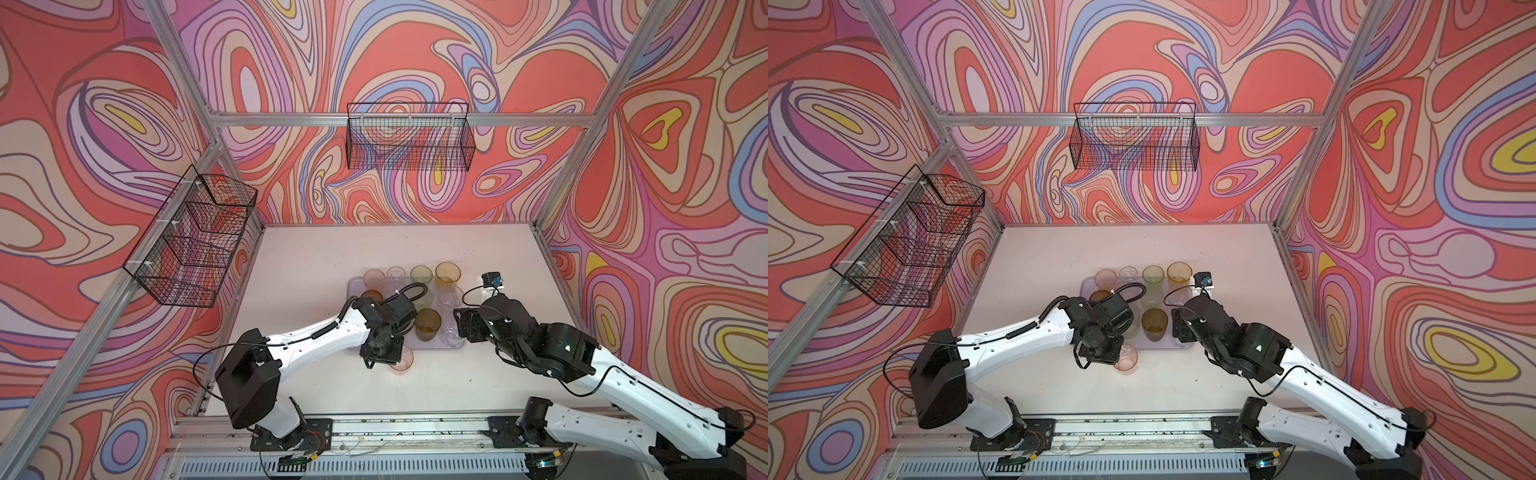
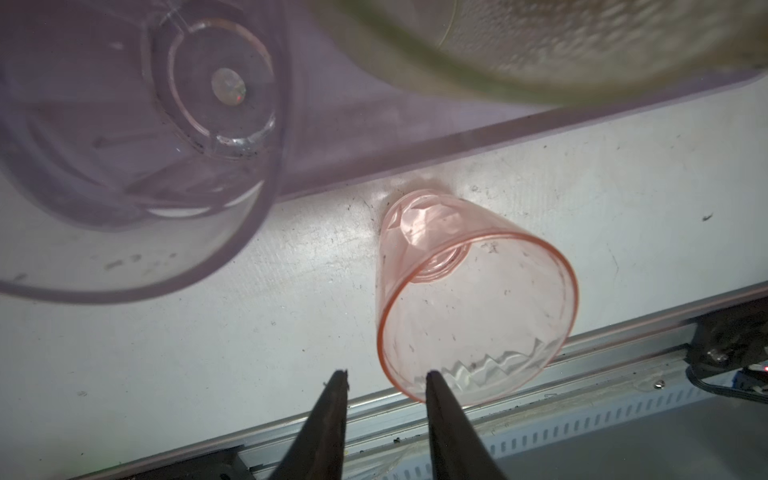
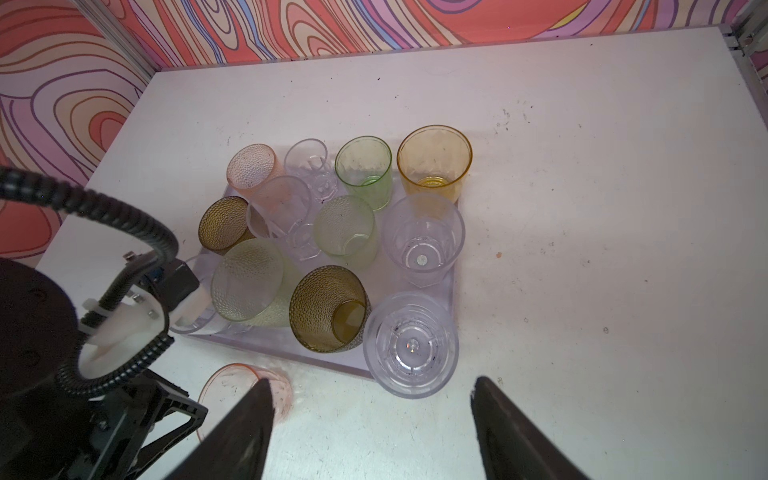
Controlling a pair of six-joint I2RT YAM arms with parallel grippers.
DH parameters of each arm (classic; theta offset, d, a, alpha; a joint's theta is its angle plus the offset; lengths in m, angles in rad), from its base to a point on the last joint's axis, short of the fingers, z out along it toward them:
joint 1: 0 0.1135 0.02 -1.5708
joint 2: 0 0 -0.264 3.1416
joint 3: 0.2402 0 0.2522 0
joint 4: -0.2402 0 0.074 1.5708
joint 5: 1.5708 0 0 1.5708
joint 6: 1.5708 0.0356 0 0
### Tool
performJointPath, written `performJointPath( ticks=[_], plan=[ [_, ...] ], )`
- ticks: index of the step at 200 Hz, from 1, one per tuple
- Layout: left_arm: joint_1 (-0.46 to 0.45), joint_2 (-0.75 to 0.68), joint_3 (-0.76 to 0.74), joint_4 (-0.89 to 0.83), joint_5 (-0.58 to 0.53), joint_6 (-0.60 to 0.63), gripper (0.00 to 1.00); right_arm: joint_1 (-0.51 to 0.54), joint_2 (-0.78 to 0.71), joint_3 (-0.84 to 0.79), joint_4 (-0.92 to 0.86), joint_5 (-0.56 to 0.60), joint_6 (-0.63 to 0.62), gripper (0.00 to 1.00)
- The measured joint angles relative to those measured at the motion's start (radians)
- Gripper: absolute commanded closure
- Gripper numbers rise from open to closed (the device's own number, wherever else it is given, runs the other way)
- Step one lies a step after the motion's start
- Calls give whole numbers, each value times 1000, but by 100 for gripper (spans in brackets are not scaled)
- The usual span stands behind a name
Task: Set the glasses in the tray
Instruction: 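Lower the left gripper to the pink faceted glass and close on its rim, then lift the pink faceted glass with the left gripper toward the tray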
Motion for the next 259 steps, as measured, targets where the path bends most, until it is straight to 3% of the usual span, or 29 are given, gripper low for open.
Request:
performJointPath(
  ticks=[90, 203, 259],
  plan=[
    [0, 32, -5, 31, 3, -3, 90, 0, -13, -5, -10, 1, 6, 22],
    [0, 30, 0, -1, -27, -2, 99, 0, -8, -10, -10, 0, 6, 22],
    [0, 30, 78, -34, -48, 5, 100, 0, -10, -10, -11, 0, 6, 22]
  ],
)
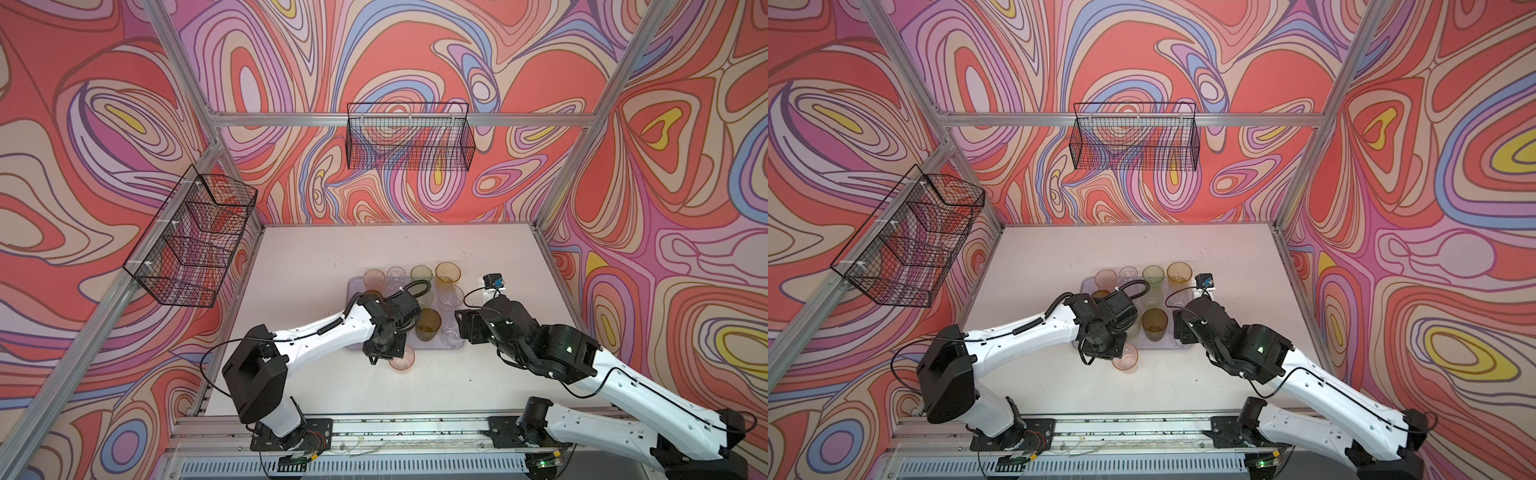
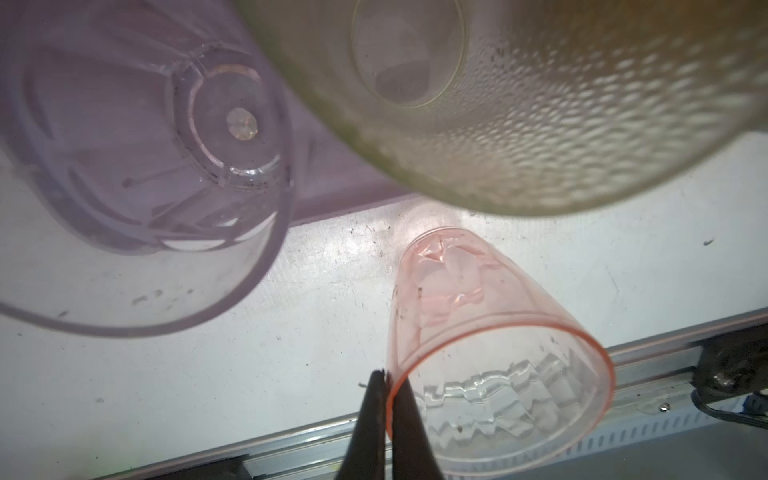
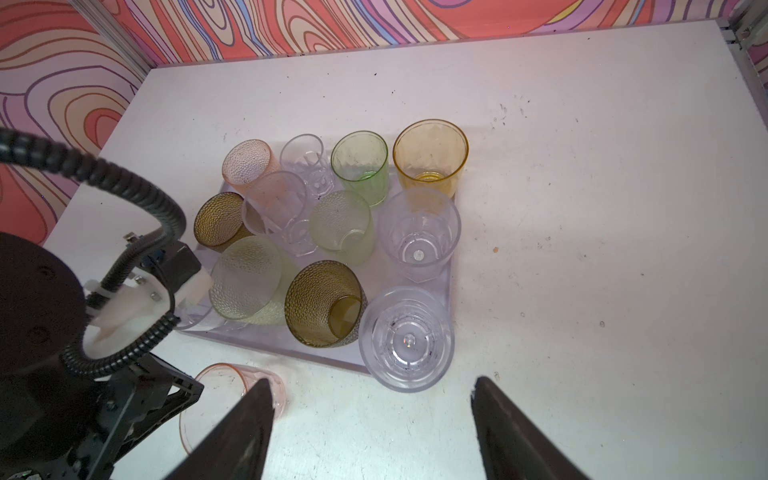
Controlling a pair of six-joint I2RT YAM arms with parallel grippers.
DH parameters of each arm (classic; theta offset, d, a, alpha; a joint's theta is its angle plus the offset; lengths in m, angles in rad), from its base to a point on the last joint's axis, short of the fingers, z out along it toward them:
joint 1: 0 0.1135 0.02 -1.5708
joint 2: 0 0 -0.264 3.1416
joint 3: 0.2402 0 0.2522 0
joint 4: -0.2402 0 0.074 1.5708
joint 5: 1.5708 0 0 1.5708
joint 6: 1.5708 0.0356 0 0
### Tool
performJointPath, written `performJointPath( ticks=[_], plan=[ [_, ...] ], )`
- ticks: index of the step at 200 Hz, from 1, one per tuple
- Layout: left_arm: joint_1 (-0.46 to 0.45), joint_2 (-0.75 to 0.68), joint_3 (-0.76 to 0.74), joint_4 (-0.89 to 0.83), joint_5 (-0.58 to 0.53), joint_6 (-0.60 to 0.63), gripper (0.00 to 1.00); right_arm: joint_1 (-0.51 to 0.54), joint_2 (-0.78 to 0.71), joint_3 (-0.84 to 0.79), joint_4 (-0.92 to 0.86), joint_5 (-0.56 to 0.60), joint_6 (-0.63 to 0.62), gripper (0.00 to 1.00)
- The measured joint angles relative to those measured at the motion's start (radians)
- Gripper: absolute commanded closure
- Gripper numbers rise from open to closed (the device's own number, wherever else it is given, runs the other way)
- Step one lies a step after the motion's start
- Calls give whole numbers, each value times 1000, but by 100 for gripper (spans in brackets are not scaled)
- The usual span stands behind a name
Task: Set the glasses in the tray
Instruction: 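Lift the pink faceted glass with the left gripper toward the tray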
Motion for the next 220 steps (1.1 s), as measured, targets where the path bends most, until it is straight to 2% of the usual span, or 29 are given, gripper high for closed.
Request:
performJointPath(
  ticks=[65, 98, 156, 220],
  plan=[
    [0, -57, 50, -143, -28, 8, 100, 0, 1, 0, 0, 0, 0, 22],
    [24, -144, 56, -230, -31, 20, 100, 0, 2, 0, 0, 0, 0, 22],
    [219, -296, 74, -375, -49, 100, 100, 0, 13, 0, 1, -4, -1, 22],
    [481, -285, 78, -390, -51, 244, 100, 0, 26, 2, -1, -8, -5, 22]
  ],
)
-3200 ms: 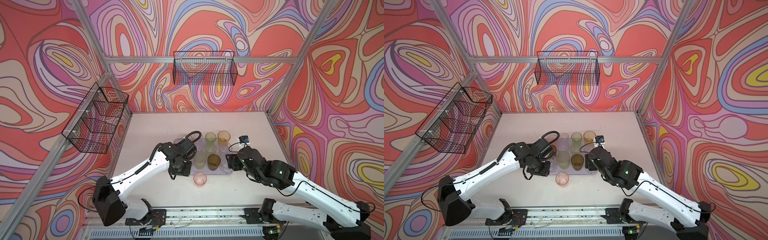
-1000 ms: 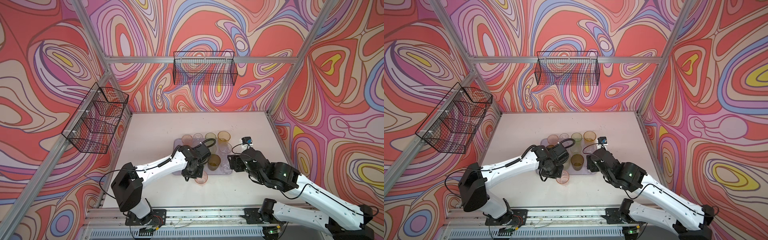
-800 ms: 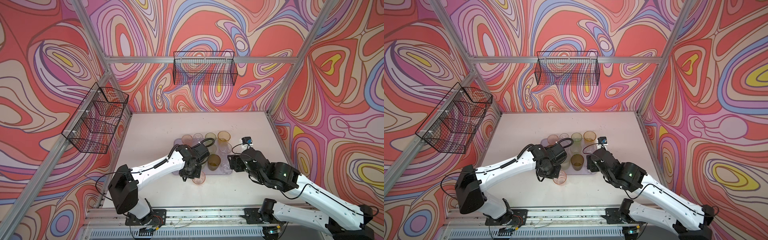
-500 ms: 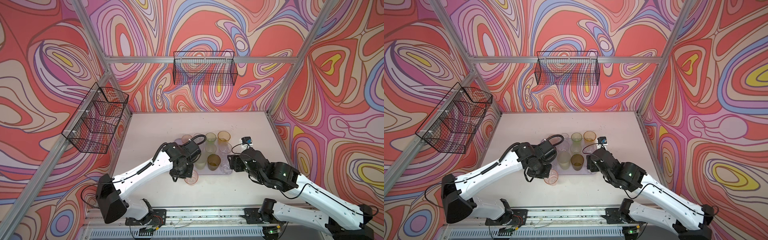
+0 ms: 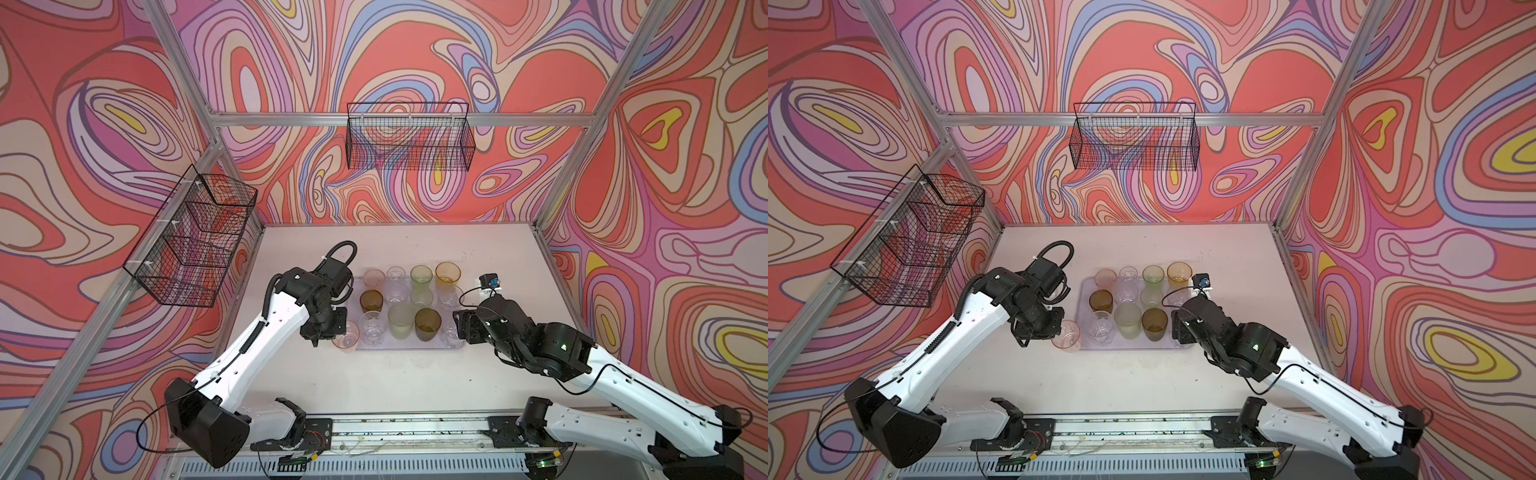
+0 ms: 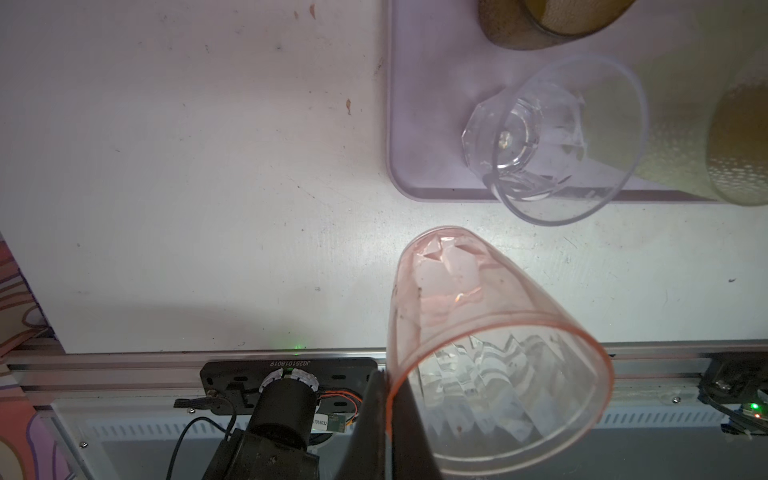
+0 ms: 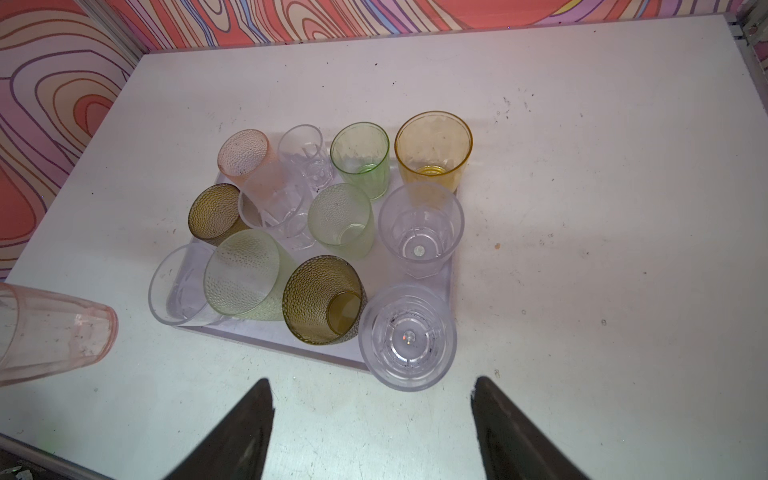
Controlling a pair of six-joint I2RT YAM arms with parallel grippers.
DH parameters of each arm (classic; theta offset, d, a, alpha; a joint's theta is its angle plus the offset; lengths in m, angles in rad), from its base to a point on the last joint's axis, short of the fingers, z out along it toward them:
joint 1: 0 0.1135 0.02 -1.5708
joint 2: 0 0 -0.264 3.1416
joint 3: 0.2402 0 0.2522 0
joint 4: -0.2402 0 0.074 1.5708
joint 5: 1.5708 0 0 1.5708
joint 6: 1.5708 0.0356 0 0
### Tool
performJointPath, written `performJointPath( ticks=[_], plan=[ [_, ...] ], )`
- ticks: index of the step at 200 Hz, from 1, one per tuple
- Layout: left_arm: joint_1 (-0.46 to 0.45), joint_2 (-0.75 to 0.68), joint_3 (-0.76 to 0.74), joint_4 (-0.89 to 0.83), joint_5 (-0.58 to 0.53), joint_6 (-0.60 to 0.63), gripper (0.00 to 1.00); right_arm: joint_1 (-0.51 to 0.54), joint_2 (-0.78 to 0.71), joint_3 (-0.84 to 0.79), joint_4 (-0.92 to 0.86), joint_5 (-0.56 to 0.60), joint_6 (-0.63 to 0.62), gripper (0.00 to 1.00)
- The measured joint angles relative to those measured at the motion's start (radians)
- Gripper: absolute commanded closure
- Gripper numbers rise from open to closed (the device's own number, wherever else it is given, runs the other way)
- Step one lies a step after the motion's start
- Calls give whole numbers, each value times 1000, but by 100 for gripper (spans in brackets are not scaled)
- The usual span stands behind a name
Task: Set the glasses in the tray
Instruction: 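Lift the pink faceted glass with the left gripper toward the tray, then lower the pink glass onto the tray corner and open the left gripper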
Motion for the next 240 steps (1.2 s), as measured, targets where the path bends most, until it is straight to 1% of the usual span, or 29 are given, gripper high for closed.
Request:
performJointPath(
  ticks=[37, 68, 98, 157, 240],
  plan=[
    [138, 75, 12, 48, 8, 68, 100, 0, -7, 7, -21, 1, 0, 22],
    [195, 142, 26, 109, 16, 94, 100, 0, -38, 14, -34, 5, 0, 22],
    [201, 204, 62, 172, 33, 103, 100, 0, -50, 19, -46, 13, 1, 22],
    [201, 336, 64, 269, 69, 106, 100, 0, -50, 19, -62, 20, 1, 22],
    [201, 388, 55, 358, 122, 101, 100, 0, -50, 19, -76, 21, 5, 22]
  ],
)
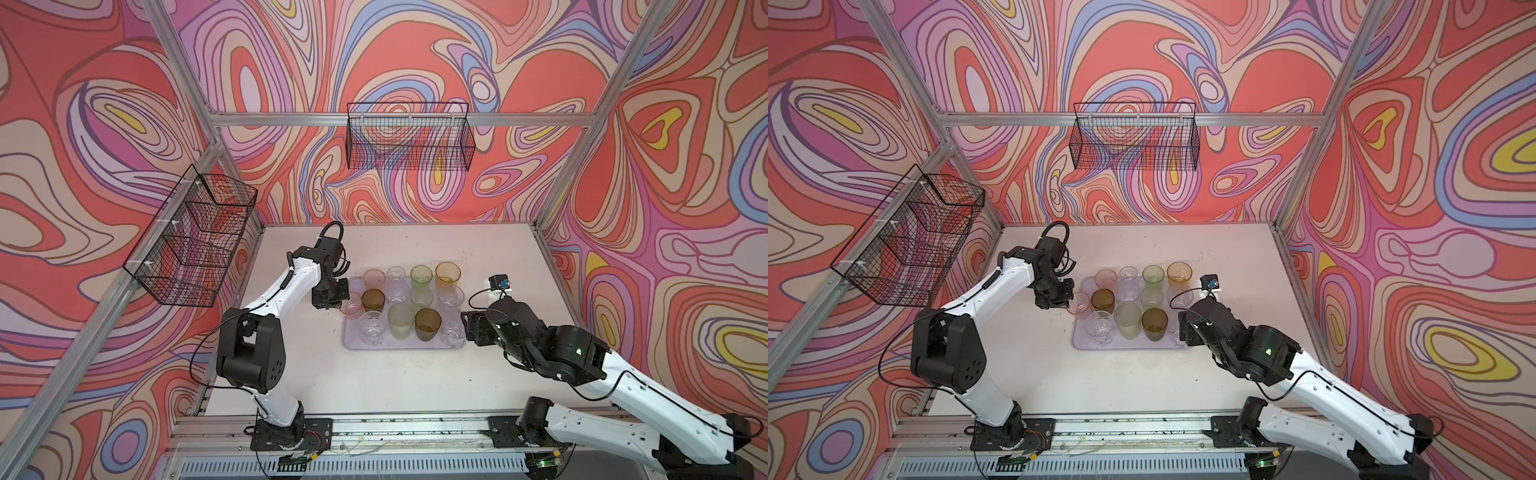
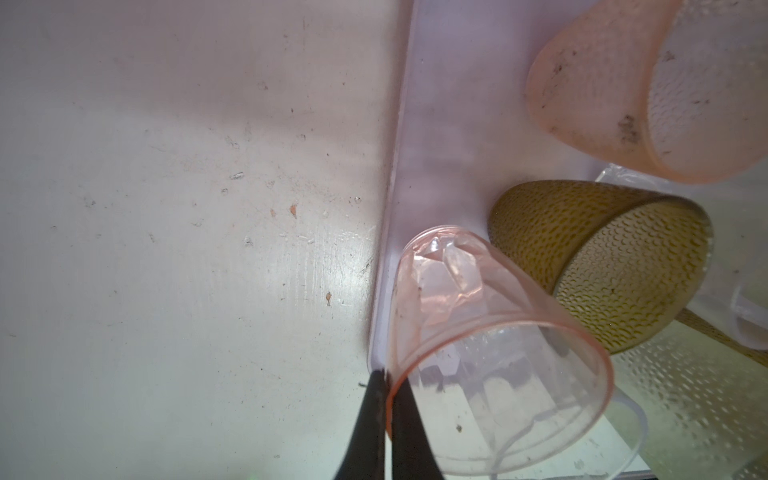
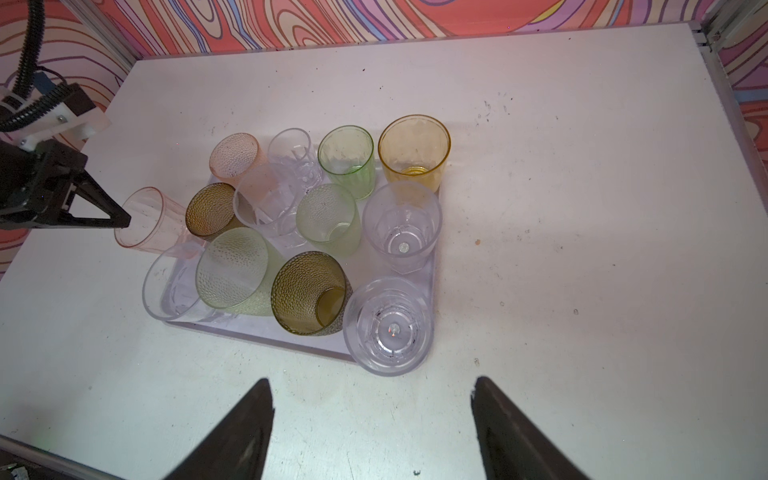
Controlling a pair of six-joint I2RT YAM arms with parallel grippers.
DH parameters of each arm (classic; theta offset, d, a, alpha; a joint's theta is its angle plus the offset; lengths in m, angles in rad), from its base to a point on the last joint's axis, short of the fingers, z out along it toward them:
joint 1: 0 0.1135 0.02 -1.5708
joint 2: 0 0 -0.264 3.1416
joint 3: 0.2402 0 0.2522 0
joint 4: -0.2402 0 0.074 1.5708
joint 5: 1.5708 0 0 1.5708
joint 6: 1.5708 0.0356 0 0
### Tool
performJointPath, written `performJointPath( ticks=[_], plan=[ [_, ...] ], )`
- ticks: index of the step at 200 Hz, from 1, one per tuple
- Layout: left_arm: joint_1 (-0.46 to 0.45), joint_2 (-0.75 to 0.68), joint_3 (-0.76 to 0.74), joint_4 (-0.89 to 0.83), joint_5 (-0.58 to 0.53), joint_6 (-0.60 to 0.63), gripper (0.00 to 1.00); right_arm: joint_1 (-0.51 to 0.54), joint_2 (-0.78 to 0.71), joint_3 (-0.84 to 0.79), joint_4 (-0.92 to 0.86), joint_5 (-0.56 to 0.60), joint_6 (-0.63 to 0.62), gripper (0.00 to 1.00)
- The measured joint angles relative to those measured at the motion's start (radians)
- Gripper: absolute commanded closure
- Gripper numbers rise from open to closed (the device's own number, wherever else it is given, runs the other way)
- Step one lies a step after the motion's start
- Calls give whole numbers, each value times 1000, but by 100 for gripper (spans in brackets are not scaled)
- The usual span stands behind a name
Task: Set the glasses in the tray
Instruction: 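Lower the pink glass onto the tray corner and open the left gripper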
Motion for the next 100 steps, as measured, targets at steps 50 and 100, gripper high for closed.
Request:
performJointPath(
  ticks=[50, 100],
  plan=[
    [0, 18, -19, 10, 6, 0, 100, 0, 0, 0, -11, 0, 5, 22],
    [0, 51, -27, 11, 6, 0, 100, 0, -1, 0, -14, 0, 9, 22]
  ],
)
